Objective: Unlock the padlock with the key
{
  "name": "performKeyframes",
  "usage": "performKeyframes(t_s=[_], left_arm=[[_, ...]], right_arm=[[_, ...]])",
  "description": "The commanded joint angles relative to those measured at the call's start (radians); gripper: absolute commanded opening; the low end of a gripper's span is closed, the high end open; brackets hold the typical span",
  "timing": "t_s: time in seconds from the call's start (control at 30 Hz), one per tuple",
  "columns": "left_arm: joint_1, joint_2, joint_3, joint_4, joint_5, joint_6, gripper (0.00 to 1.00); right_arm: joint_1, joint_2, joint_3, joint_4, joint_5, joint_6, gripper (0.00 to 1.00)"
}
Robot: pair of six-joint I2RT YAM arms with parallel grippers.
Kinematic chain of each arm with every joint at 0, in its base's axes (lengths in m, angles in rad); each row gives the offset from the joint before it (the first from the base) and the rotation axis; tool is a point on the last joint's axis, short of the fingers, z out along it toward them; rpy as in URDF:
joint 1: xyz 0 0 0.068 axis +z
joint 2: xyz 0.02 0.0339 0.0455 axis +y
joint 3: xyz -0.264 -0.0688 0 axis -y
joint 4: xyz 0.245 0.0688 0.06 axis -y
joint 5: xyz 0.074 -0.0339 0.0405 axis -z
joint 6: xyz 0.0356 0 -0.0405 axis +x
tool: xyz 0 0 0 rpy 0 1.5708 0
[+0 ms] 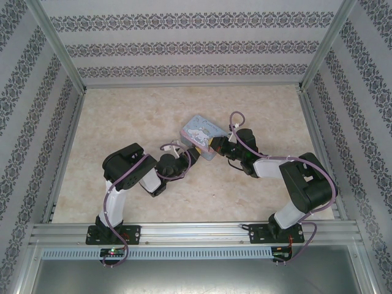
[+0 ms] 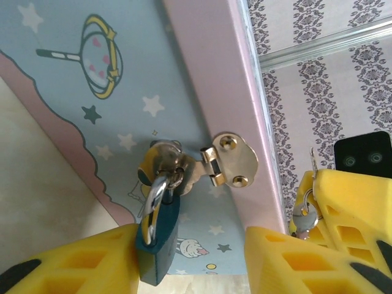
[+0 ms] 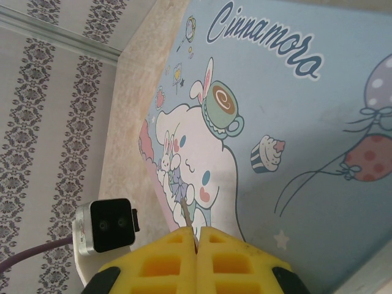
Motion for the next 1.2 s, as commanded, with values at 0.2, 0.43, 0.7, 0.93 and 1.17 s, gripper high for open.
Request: performKeyframes(t_s=[0.2,0.43,0.7,0.93,1.17], left_arm=[[0.033,0.042,-0.021,-0.125,-0.005,0.044,0.39],[0.036,0.048,-0.011,-0.140,0.013,0.053,0.34],[0.037,0.047,0.015,-0.209,0.049,0.088,0.33],[0.037,0.045,0.031,-0.271,0.058,0.113,0.28],[0.044,0.041,0.034,-0.281,0.064,0.105,0.16]], right_arm=[[-0.009,0.023,-0.017,-0.008,-0.021,-0.002,0.00],[-0.009,0.023,-0.017,-0.008,-0.023,-0.003,0.00],[-0.010,0.023,-0.014,-0.010,-0.028,-0.002,0.00],[-0.010,0.024,-0.015,-0.010,-0.029,-0.003,0.00],[-0.016,0.014,-0.016,-0.015,-0.042,-0.003,0.00]])
